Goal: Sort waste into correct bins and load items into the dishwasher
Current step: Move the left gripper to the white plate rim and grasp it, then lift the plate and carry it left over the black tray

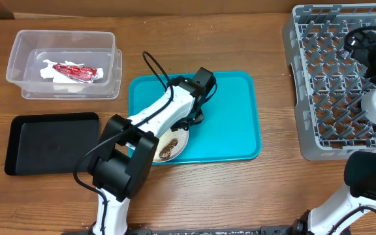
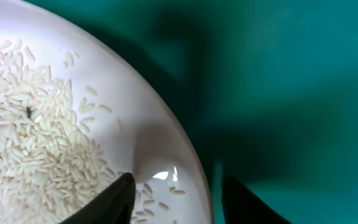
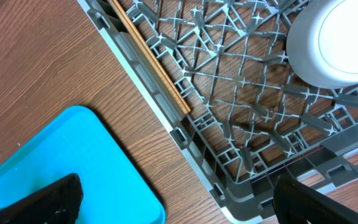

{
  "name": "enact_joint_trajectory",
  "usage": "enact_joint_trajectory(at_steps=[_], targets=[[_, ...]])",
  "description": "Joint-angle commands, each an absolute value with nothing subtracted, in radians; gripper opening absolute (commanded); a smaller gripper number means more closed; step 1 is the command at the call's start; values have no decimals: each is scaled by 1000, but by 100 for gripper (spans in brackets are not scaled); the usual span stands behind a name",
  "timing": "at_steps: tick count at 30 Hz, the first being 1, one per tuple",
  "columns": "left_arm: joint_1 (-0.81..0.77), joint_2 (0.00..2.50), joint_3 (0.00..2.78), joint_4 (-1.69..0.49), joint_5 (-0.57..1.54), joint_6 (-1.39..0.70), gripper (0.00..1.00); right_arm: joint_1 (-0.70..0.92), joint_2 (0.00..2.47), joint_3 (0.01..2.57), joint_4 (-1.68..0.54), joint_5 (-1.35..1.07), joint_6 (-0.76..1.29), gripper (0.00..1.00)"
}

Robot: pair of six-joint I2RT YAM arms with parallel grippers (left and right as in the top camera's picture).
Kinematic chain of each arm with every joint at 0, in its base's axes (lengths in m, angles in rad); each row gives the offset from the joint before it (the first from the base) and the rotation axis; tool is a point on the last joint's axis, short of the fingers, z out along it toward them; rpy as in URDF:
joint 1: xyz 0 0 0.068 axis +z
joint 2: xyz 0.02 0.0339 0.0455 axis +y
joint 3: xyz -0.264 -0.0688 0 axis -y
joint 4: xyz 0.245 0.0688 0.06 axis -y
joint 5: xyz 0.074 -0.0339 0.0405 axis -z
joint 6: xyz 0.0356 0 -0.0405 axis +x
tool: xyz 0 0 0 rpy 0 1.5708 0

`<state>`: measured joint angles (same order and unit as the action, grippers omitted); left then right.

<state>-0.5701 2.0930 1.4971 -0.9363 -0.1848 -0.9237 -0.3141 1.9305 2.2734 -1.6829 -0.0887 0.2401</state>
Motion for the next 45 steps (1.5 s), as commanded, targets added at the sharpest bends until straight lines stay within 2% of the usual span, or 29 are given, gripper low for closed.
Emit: enact_joint_trajectory(at_steps=[1,12,21,38,45], targets=[[-577,2106,1491,-929,-212,-942,40,-315,1900,2271,-1678,-83,248,100],[-577,2106,1491,-888,-220,-927,4,-315,1900,2271,-1678,-83,248,100],[-577,2106,1498,-925,-220,-899,4,-315,1900,2271,-1678,-83,247,100],[-576,2105,1774,-1290,-222,-875,4,-315,1900,2271,-1678,-83,247,100],[-550,2097,1847,-1411,-293,-874,4,-315,1900,2271,-1678,-83,248,100]])
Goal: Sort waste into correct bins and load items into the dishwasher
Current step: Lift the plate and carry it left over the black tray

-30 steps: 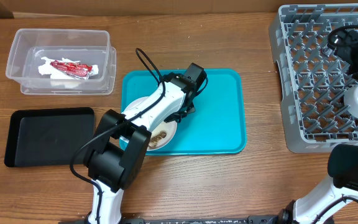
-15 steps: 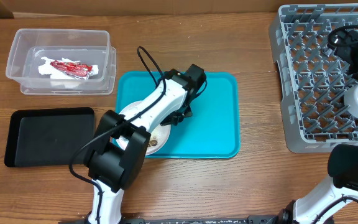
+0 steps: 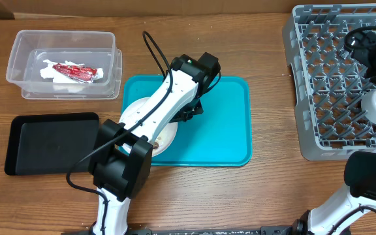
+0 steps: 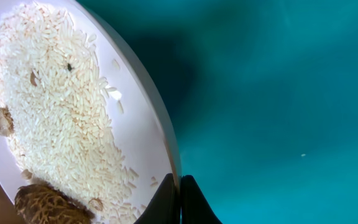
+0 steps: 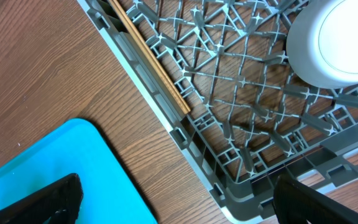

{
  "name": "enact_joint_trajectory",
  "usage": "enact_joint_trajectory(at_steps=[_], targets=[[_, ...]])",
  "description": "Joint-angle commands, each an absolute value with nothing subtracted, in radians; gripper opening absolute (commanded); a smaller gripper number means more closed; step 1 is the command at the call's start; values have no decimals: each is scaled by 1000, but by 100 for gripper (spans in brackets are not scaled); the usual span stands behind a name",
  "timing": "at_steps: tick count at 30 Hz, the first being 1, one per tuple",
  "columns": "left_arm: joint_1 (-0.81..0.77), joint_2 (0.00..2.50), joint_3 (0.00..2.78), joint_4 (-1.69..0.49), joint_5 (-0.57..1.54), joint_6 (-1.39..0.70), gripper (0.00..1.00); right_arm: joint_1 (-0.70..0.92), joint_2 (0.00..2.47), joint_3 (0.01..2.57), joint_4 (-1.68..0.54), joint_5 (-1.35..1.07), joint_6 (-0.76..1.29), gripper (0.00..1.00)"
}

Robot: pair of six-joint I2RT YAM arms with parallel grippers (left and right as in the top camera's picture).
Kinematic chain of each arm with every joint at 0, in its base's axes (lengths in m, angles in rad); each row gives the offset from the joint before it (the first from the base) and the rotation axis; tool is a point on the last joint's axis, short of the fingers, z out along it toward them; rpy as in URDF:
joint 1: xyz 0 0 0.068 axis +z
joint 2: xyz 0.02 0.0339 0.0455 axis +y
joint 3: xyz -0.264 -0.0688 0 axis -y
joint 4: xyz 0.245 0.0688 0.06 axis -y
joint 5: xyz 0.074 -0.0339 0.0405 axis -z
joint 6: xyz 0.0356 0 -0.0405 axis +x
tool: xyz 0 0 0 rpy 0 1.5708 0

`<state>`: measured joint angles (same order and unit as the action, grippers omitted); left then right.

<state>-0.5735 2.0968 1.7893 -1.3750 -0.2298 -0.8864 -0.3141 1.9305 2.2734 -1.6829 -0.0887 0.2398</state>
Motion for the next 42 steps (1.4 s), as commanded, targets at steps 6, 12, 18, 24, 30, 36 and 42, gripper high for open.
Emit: enact_joint_trajectory(at_steps=[6,12,18,24,30,36,42], targets=[[-472,2091,1922,-1503,-292,-860,4,-315,1900,2271,-1678,-83,247,100],[-345,2066,1973,-1538,-284,-789,4,-315,1900,2271,-1678,-83,247,100],[-203,2037,1995,-1536,-255,-734,4,-315,1900,2271,-1678,-83,247,100],[-42,2033,1996,-1524,-131,-660,4,-315,1900,2271,-1678,-83,247,100],[109,2033,1996,-1495,17,-553,4,-315,1900,2271,-1678,-83,247,100],[233,2033,1995,-1452,170,-456,4,-315,1900,2271,-1678,-83,248,100],[355,2033,1994,-1450,316,-406,4,-315,1900,2271,-1678,-83,248,100]])
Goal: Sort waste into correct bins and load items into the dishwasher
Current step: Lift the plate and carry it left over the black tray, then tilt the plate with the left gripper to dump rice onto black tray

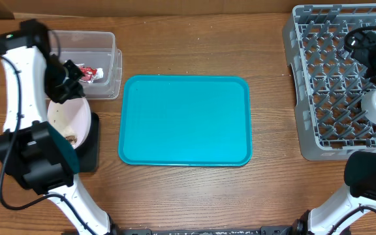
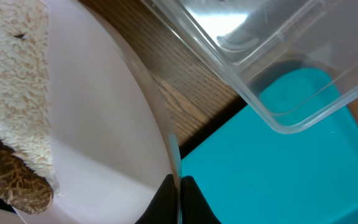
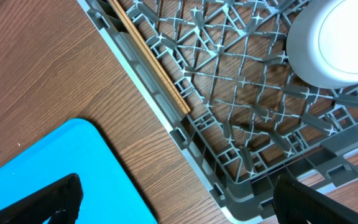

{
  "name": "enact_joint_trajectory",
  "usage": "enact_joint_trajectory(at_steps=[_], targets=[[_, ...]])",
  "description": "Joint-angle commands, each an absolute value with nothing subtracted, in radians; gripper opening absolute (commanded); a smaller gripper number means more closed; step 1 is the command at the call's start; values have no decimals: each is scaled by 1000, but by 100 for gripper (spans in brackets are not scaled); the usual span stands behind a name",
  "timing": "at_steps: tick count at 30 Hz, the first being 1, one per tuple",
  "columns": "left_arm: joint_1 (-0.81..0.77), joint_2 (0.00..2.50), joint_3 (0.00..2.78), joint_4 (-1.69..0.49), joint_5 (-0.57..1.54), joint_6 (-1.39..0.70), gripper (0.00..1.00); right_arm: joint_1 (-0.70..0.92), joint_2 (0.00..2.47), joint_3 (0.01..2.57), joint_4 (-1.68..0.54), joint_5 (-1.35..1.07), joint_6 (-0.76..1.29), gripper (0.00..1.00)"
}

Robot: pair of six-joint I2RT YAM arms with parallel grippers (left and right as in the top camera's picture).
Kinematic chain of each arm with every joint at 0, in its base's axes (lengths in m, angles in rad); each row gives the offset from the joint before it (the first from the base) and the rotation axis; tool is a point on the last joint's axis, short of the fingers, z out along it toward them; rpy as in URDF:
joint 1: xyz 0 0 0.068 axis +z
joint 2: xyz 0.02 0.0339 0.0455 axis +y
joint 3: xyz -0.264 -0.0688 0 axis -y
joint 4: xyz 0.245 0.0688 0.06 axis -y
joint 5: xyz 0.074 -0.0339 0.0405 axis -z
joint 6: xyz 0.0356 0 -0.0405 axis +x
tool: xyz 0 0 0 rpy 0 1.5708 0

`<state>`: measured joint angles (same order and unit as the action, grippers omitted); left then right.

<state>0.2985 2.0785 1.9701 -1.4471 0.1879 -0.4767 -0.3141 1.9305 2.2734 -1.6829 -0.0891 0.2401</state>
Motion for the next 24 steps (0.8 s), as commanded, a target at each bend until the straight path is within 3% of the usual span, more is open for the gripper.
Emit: enact_joint_trajectory(at_steps=[1,14,22,24], targets=[[372,2033,1994,-1451,342,-393,4,-315,1900,2271,-1678,-83,247,100],[534,2033,1994,-1496,730,-232,4,-315,1900,2271,-1678,-83,247,100],[623,2033,1982,-1533,765,-171,4,-315,1900,2271,-1678,-83,248,100],[648,2033,1968,-1552,852,-145,4,-315,1900,2271,-1678,-83,247,100]])
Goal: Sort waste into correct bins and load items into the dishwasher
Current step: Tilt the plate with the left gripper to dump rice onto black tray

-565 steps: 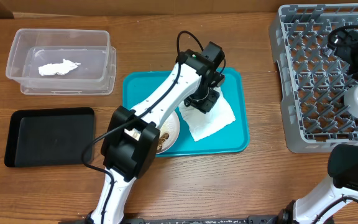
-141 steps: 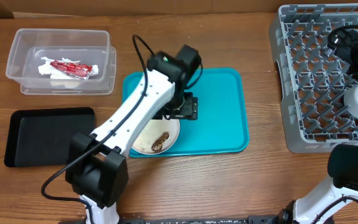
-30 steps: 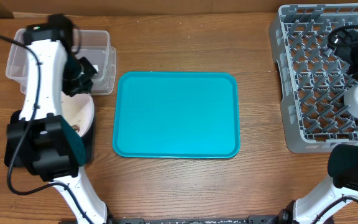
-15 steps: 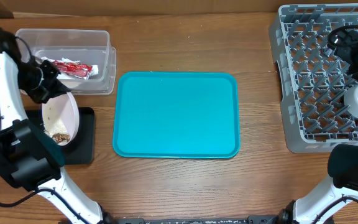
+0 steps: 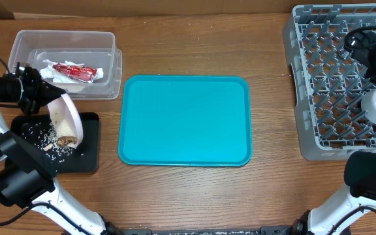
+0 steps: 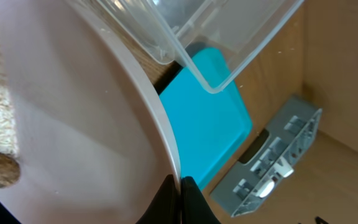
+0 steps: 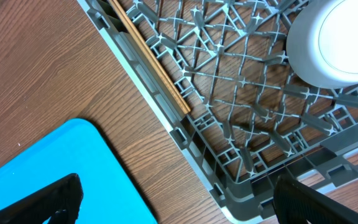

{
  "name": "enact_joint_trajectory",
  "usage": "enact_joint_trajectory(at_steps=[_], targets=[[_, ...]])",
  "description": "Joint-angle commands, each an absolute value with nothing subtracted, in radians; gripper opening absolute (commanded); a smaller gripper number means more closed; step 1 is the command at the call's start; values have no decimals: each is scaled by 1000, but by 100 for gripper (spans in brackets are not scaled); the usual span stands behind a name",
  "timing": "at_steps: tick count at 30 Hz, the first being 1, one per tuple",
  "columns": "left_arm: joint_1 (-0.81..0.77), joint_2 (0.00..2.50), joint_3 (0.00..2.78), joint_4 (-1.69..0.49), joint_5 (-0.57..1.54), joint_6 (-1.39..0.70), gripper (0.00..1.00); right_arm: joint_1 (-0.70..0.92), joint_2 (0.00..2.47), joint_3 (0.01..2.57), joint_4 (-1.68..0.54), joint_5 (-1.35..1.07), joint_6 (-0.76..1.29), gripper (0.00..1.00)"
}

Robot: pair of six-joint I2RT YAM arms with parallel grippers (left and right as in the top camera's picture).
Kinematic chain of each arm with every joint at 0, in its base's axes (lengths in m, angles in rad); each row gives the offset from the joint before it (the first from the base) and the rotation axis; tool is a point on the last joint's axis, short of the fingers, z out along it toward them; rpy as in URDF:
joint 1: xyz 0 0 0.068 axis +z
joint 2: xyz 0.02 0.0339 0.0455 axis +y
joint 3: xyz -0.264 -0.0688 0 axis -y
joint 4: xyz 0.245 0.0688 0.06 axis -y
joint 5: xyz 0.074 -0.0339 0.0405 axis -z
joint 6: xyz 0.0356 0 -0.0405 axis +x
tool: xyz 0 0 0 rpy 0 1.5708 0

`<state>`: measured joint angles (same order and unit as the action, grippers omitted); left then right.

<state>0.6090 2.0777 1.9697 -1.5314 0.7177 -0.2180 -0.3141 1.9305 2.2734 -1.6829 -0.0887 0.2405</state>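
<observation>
My left gripper (image 6: 179, 200) is shut on the rim of a white plate (image 5: 68, 118). The plate stands steeply tilted over the black tray (image 5: 90, 156) at the far left. Rice and a brown lump of food (image 5: 66, 140) sit at the plate's low edge, and loose rice grains (image 5: 47, 138) lie on the black tray. In the left wrist view the plate (image 6: 73, 124) fills the left half. My right gripper (image 7: 179, 211) is open over the edge of the grey dish rack (image 5: 318, 85), with nothing between its fingers.
A clear bin (image 5: 106, 62) with a red wrapper (image 5: 76, 70) and white paper stands behind the black tray. The teal tray (image 5: 185, 121) lies bare mid-table. A white bowl (image 7: 337, 43) and a wooden chopstick (image 7: 148, 56) are in the rack.
My left gripper has moved further left and tipped the plate steeply over the black tray. Rice now lies scattered on the tray. The right arm has not moved.
My left gripper was open around the rim of the plate of rice on the teal tray. Then it was shut on the rim there. Then it held the plate by the clear bin, over the black tray's edge, and now tipped with rice spilled onto the tray.
</observation>
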Motion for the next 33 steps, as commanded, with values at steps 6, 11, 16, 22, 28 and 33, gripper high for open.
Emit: enact_joint_trajectory(at_steps=[6,11,16,22,28,33], targets=[[703,2033,1938,-1571,955,-62,4,-315,1900,2271,-1678,-83,248,100],[734,2033,1911,-1549,958,-49,4,-315,1900,2271,-1678,-83,248,100],[764,2033,1851,-1549,1030,-11,4,-315,1900,2271,-1678,-83,247,100],[781,2033,1829,-1652,1163,120,4,-315,1900,2271,-1678,-83,247,100],[786,2033,1828,-1644,1197,157,4,-315,1900,2271,-1678,-83,248,100],[813,2034,1826,-1626,1179,105,4,-315,1900,2271,-1678,-83,248,100]])
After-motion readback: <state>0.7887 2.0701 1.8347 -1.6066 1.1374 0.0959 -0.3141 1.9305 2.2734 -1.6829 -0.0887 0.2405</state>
